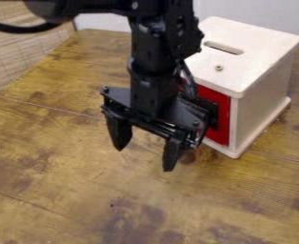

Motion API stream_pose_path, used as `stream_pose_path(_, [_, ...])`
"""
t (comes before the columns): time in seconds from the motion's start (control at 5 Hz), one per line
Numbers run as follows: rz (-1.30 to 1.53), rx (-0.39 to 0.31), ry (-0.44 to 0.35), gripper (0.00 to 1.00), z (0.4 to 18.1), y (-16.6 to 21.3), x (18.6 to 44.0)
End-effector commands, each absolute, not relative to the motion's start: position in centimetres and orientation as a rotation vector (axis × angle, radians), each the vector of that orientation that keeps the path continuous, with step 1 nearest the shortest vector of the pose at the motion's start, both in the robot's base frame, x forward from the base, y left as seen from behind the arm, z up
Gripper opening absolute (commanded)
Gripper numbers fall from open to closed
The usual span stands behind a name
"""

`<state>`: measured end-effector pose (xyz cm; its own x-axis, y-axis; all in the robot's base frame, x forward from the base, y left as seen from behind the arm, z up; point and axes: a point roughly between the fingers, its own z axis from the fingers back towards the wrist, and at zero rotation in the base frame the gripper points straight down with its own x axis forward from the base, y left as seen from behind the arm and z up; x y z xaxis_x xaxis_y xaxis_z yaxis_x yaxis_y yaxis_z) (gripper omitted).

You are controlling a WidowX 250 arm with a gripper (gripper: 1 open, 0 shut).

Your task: Close the drawer

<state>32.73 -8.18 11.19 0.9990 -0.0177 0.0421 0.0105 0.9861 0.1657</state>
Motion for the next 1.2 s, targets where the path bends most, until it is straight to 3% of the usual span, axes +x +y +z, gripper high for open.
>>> stream_pose_path(0.0, [-0.022, 0.16, -0.111, 1.0, 13.0, -8.7, 32.8])
stream_pose_path(1.0, [0.039, 0.183, -0.108, 1.0, 11.8, -8.4, 33.4])
